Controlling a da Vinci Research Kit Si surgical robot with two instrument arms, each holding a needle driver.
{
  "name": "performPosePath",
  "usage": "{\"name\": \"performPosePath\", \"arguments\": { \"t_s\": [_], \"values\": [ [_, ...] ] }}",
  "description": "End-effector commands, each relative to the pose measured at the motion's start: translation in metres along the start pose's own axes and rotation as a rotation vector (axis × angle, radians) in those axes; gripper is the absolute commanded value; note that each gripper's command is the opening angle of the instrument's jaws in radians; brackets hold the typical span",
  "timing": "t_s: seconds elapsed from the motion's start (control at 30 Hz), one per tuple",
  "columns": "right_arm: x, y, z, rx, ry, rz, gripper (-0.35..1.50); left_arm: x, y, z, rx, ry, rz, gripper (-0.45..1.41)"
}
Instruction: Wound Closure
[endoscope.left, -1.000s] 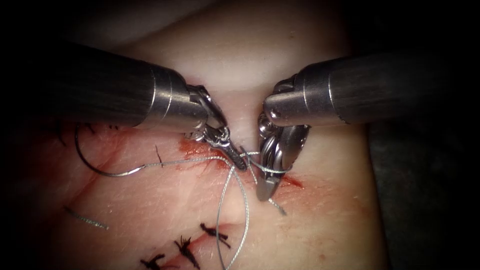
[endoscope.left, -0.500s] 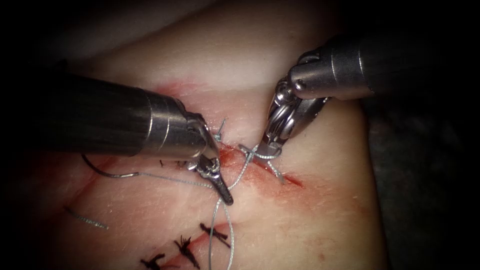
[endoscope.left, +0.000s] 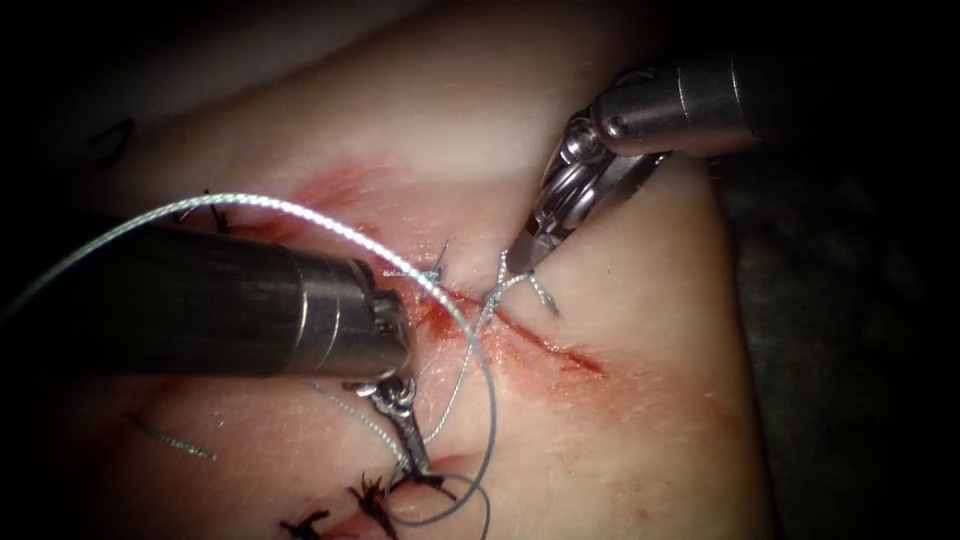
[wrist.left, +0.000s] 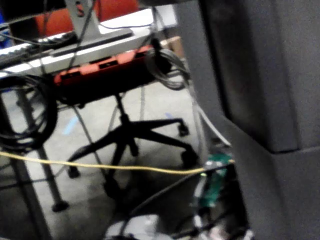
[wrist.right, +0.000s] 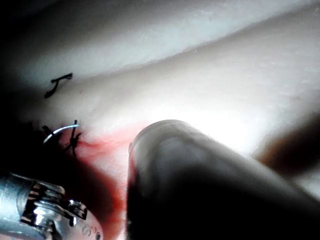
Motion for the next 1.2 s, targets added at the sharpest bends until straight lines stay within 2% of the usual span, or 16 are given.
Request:
{"name": "performPosePath", "arguments": {
  "t_s": [0.03,0.3,0.47,0.7,0.93,1.0,1.2],
  "values": [
    [0.001,0.0002,0.0007,-0.016,0.003,-0.015,-0.35,0.0002,0.0,0.0008,-0.018,-0.011,0.005,-0.45],
    [0.0015,0.002,0.0014,-0.092,0.005,-0.074,-0.35,-0.0005,0.002,0.0035,-0.109,-0.081,0.011,-0.45],
    [0.0018,0.0029,0.0013,-0.151,0.002,-0.107,-0.35,-0.0006,0.0028,0.0049,-0.126,-0.118,0.014,-0.45],
    [0.0028,0.0043,0.001,-0.237,-0.024,-0.332,-0.35,-0.0007,0.0032,0.0053,-0.129,-0.155,0.019,-0.45],
    [0.0032,0.0045,0.0014,-0.276,-0.016,-0.347,-0.35,-0.0009,0.0038,0.0061,-0.172,-0.171,0.017,-0.45],
    [0.0033,0.0045,0.0017,-0.278,-0.015,-0.346,-0.35,-0.0011,0.0039,0.0068,-0.203,-0.181,0.007,-0.45],
    [0.0033,0.0047,0.0023,-0.287,-0.009,-0.353,-0.35,-0.0018,0.0044,0.0087,-0.216,-0.229,0.003,-0.45]
  ]
}}
